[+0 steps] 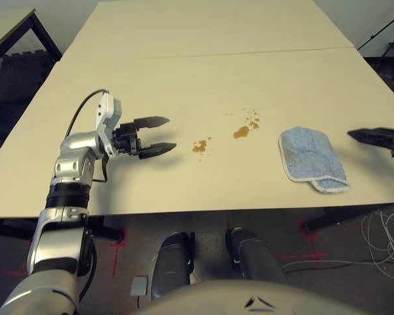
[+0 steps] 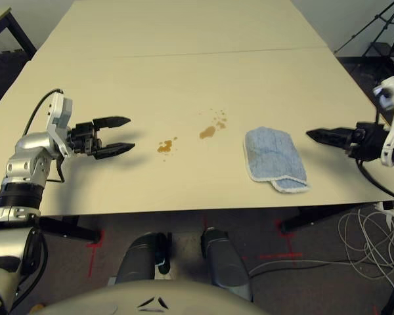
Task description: Wipe the water off the table with a rag.
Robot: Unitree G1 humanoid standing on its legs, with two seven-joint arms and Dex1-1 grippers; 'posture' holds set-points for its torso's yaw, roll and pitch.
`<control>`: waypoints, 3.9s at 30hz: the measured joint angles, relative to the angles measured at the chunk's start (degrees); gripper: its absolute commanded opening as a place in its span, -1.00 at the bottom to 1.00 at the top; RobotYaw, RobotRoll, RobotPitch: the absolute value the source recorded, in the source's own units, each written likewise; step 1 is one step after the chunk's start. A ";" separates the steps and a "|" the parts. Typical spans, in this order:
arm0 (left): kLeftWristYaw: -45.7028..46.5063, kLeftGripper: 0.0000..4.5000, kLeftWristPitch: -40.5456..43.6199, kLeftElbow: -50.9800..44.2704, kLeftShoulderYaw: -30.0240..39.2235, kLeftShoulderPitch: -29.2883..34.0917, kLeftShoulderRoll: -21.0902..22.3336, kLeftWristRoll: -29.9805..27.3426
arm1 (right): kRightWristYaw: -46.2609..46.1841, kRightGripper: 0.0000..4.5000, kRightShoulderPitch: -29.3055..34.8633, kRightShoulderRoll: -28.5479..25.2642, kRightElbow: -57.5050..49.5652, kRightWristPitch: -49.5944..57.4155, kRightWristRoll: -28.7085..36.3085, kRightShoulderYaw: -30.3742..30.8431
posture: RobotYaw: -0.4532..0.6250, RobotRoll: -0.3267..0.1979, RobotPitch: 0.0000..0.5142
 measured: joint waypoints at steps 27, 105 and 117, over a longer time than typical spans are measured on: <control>0.08 1.00 0.32 -2.45 0.03 2.22 1.20 0.01 | 3.97 1.00 -6.70 6.75 8.74 -6.13 -8.07 9.84 | -0.58 0.25 -0.43; 0.65 1.00 0.12 -2.65 -0.02 4.06 3.32 0.13 | -15.92 -0.99 -20.08 40.72 11.42 -26.43 -23.30 15.23 | -0.50 0.25 -0.46; 1.80 1.00 0.41 -4.91 0.07 6.29 3.34 0.02 | -16.57 -0.99 -24.64 47.81 17.70 -28.94 -25.83 15.82 | -0.47 0.25 -0.43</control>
